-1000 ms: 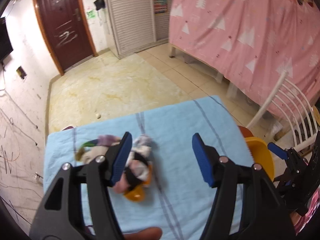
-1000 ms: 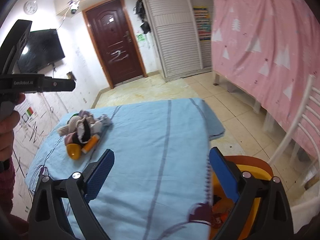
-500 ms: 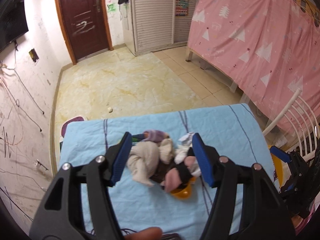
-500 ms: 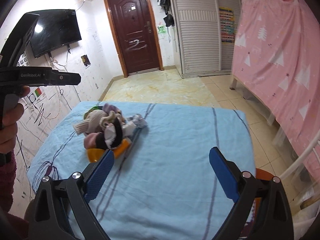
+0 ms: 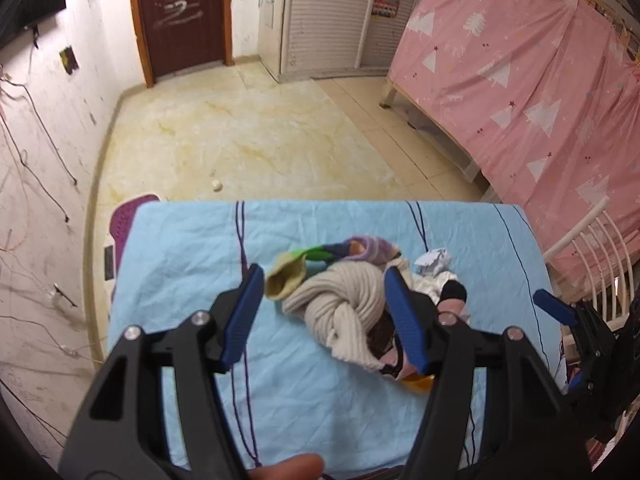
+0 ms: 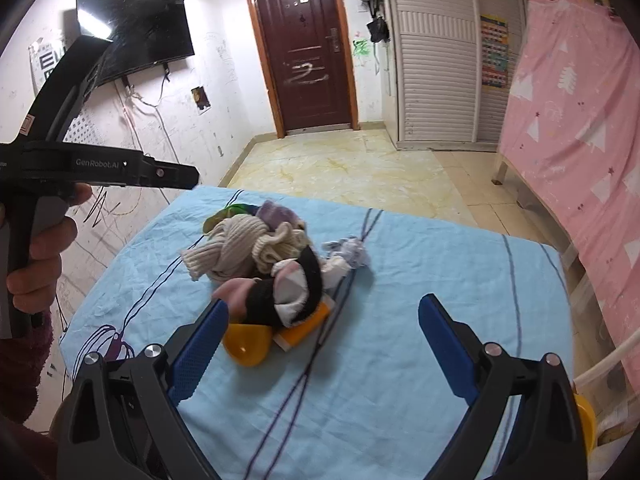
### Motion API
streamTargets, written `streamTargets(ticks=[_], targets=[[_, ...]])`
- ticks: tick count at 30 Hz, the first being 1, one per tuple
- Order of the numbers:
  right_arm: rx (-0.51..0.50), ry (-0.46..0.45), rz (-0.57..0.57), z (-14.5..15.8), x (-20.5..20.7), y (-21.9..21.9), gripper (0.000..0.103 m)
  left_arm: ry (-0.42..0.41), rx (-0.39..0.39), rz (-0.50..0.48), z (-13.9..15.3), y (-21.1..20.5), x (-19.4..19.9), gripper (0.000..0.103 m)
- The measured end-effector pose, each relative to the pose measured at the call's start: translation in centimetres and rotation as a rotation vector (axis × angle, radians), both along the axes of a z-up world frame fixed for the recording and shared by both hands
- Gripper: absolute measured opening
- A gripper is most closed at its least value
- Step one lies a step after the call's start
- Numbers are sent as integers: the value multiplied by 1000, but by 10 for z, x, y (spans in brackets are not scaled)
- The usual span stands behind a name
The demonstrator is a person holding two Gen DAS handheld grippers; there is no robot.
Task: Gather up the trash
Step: 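Grasp the cream knit scarf with the left tool while the right tool grasps the black-and-white plush toy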
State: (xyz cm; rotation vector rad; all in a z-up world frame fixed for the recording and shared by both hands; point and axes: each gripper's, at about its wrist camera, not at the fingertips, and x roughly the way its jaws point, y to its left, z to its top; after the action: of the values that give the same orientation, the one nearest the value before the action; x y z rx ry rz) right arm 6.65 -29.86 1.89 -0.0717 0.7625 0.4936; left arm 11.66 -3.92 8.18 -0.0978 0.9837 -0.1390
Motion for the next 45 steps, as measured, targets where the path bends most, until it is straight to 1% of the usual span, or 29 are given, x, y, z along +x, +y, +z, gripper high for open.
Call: streamTargets(ticks=[7, 12, 15, 18, 19, 20, 21, 22, 24, 25, 26, 28, 34, 38, 41, 43, 44, 45], targets=[[-45, 36, 46, -14, 10, 27, 89, 71, -51, -23, -34, -5, 6, 60], [-73, 46, 51, -21, 16, 41, 89, 103, -96, -40, -48, -11, 12, 60], [-66, 53, 45, -23, 21, 42, 88, 120, -118, -55, -54, -16, 14, 60], [-36, 75, 39, -24, 27, 41, 82, 144, -143, -62, -60, -21, 13, 60], [-26, 85, 39, -24, 30, 40, 76, 145, -145, -61, -61, -22, 12, 60], [-16, 100, 41, -26, 33, 39, 67, 140, -141, -55, -62, -23, 11, 60], [-9, 112, 43, -28, 34, 39, 60, 139, -141, -50, -62, -24, 10, 60], [1, 125, 48, -30, 35, 40, 51, 140, -143, -46, -63, -24, 10, 60], [8, 128, 48, -31, 36, 41, 50, 142, -151, -37, -64, -23, 10, 60], [20, 133, 47, -30, 37, 40, 48, 144, -151, -30, -64, -22, 10, 57], [26, 134, 47, -29, 38, 39, 46, 147, -136, -17, -65, -22, 9, 52], [37, 135, 44, -29, 38, 37, 42, 151, -115, -5, -67, -22, 8, 48], [69, 158, 32, -31, 42, 31, 41, 165, -101, 5, -71, -22, 9, 48], [59, 169, 34, -32, 46, 31, 43, 159, -94, 5, -73, -24, 7, 48], [68, 174, 32, -32, 50, 30, 43, 132, -82, 5, -73, -24, 4, 39], [68, 164, 32, -32, 47, 31, 42, 124, -93, 10, -74, -21, 2, 34], [66, 155, 33, -31, 45, 31, 40, 122, -103, 13, -73, -19, 1, 32], [65, 148, 33, -30, 44, 33, 39, 120, -112, 18, -72, -17, 0, 30]])
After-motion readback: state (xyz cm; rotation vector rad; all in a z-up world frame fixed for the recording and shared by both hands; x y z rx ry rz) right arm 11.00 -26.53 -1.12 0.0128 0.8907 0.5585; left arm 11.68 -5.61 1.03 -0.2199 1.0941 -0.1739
